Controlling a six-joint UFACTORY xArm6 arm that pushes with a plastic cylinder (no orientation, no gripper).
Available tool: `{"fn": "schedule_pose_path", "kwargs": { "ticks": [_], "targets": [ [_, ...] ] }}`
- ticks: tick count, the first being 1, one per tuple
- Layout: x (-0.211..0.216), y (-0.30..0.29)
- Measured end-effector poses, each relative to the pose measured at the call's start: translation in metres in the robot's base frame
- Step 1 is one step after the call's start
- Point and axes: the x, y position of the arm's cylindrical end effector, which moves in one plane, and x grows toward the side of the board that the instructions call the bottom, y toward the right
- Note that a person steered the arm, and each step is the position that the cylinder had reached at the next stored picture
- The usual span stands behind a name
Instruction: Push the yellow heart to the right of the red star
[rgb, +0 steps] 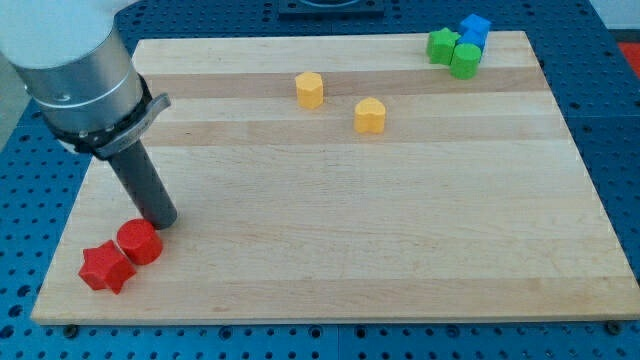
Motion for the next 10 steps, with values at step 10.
{"fn": "schedule_pose_path", "kwargs": {
  "ticks": [10],
  "targets": [
    [-0.172,0.279]
  ]
}}
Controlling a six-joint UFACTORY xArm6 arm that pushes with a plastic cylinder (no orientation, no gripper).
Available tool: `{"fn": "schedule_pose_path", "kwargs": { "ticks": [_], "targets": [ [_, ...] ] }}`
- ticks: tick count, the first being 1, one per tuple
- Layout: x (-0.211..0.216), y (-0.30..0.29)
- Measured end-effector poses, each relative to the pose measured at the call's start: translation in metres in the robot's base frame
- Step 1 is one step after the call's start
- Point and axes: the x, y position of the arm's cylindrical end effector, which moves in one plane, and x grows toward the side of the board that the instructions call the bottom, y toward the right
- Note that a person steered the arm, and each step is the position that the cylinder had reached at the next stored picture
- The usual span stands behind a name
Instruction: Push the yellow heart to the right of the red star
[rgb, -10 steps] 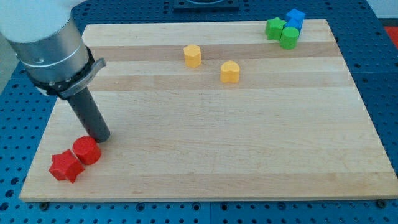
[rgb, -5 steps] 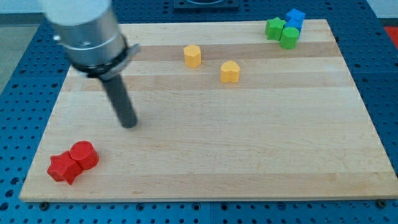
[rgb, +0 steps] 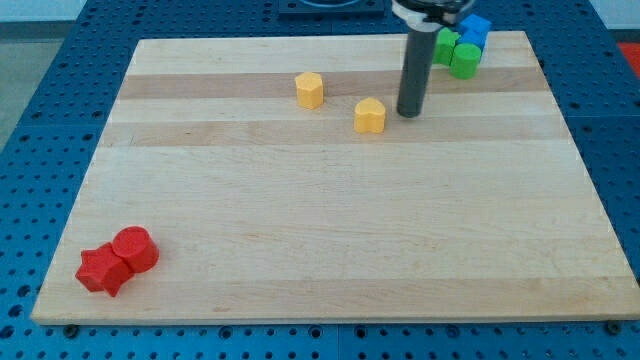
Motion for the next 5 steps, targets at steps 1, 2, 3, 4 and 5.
{"fn": "schedule_pose_path", "kwargs": {
  "ticks": [1,2,3,4,5],
  "targets": [
    [0.003,-0.027],
    [0.007,-0.058],
    [0.024,-0.078],
    [0.049,-0.084],
    [0.073,-0.084]
  ]
}}
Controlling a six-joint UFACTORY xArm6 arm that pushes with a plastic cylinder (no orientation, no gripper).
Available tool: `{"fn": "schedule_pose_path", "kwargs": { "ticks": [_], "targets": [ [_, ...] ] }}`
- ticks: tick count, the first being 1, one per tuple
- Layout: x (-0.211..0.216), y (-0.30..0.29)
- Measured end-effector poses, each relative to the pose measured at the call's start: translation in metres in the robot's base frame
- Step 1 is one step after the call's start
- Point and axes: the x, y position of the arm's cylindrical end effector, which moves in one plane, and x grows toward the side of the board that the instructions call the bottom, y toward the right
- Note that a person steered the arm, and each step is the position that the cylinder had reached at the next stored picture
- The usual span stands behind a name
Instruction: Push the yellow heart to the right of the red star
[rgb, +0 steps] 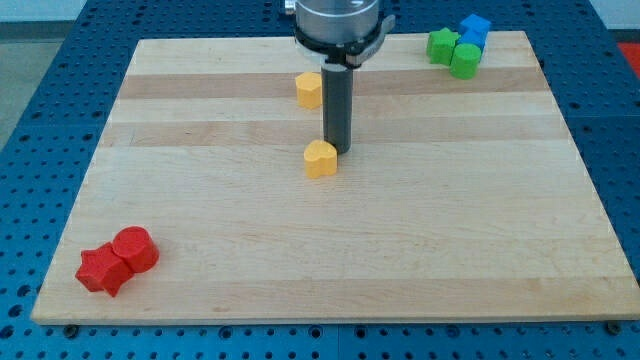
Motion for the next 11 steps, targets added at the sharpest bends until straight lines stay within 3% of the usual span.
{"fn": "schedule_pose_path", "kwargs": {
  "ticks": [2,4,7,11],
  "targets": [
    [0.036,-0.003],
    [0.052,-0.060],
    [0.120,-0.112],
    [0.161,-0.119]
  ]
}}
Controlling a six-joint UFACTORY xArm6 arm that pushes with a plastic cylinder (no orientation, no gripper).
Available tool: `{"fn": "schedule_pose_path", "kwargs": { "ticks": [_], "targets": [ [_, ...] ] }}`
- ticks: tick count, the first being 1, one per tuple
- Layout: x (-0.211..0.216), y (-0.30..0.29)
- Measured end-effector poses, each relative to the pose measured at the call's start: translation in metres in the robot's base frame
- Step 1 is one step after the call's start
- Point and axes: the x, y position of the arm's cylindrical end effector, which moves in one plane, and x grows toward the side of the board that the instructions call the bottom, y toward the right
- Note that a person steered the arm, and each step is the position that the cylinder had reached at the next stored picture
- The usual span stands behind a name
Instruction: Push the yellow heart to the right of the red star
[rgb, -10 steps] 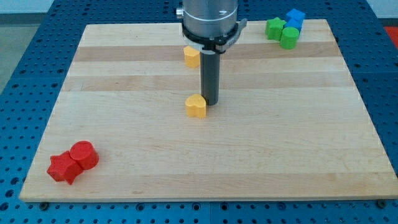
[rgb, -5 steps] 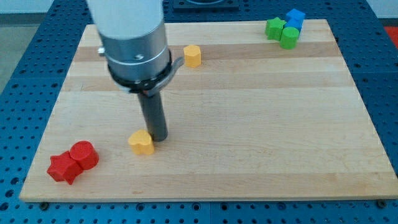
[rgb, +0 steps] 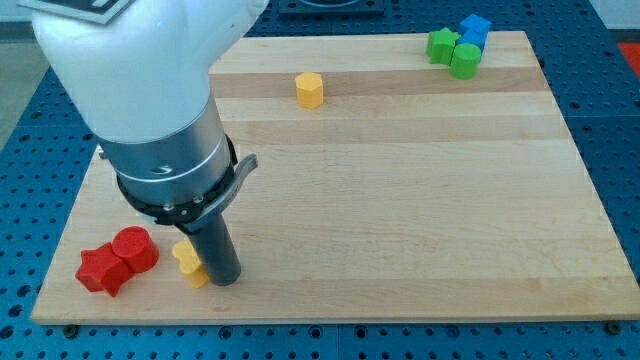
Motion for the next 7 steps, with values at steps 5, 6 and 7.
{"fn": "schedule_pose_path", "kwargs": {
  "ticks": [5,6,7],
  "targets": [
    [-0.010,-0.024],
    [-0.010,-0.037],
    [-0.010,-0.043]
  ]
}}
